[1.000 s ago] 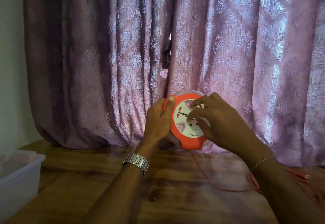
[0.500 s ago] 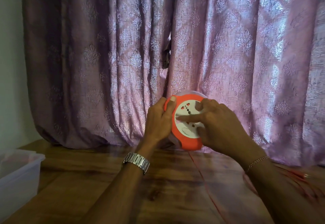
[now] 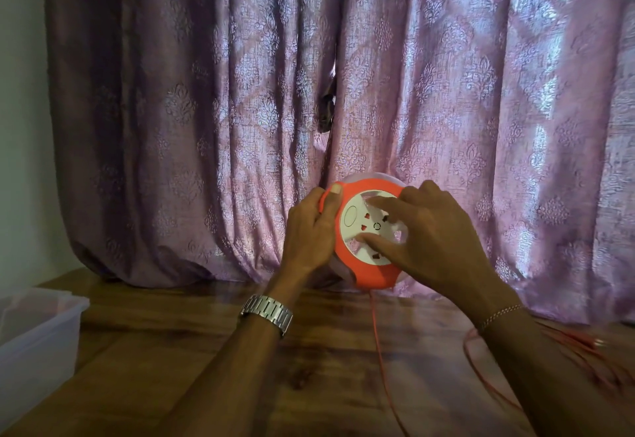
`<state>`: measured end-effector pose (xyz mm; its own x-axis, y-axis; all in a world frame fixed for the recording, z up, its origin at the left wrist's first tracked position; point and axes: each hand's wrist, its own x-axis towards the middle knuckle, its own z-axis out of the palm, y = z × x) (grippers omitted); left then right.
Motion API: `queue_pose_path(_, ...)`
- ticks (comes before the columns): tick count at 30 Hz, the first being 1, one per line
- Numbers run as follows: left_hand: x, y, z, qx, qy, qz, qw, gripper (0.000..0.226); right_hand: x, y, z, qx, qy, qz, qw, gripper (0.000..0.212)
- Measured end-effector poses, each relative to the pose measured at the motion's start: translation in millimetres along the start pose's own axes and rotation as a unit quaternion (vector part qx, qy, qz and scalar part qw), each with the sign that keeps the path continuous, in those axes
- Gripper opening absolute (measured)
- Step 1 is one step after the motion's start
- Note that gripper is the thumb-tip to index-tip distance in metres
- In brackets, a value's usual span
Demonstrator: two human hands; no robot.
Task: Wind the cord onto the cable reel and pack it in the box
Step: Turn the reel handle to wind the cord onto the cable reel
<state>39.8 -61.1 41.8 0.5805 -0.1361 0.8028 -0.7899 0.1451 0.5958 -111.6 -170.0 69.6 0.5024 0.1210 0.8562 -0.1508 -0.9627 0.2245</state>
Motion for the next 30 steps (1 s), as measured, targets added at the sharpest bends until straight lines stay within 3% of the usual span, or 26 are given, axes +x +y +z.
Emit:
queue_pose_path(3,0.1,0.9,-1.3,-0.002,-0.001,-0.004,1.0,0.056,0.5,2.4,-2.8,0.051,-0.018,-0.073,0.996,0.021)
queue_pose_path(6,-0.5,1.6,-1.3,-0.004,-0.007,-0.004,1.0,0.059,0.8,5.3,-3.6,0.075,-0.079,-0.088,0.99,0.038)
queue_pose_path(10,-1.7,3.2,-1.6,0.002,-0.01,0.002,1.0,0.069,1.8,6.5,-3.0,0.091,-0.12,-0.069,0.986,0.044)
queue_pose_path(15,-0.7,2.1,-0.9,0.007,-0.006,-0.008,1.0,0.061,1.7,3.1,-2.2,0.066,-0.129,-0.088,0.986,0.058)
queue_pose_path(23,-2.9,5.4,0.4,0.023,-0.01,0.006,1.0,0.068,-2.8,1.4,-3.7,0.009,-0.096,-0.06,0.994,0.059)
queue_pose_path(30,-1.4,6.3,-0.4,0.021,-0.001,-0.001,1.0,0.06,-3.0,-0.4,7.2,-0.024,0.022,0.078,0.996,0.064)
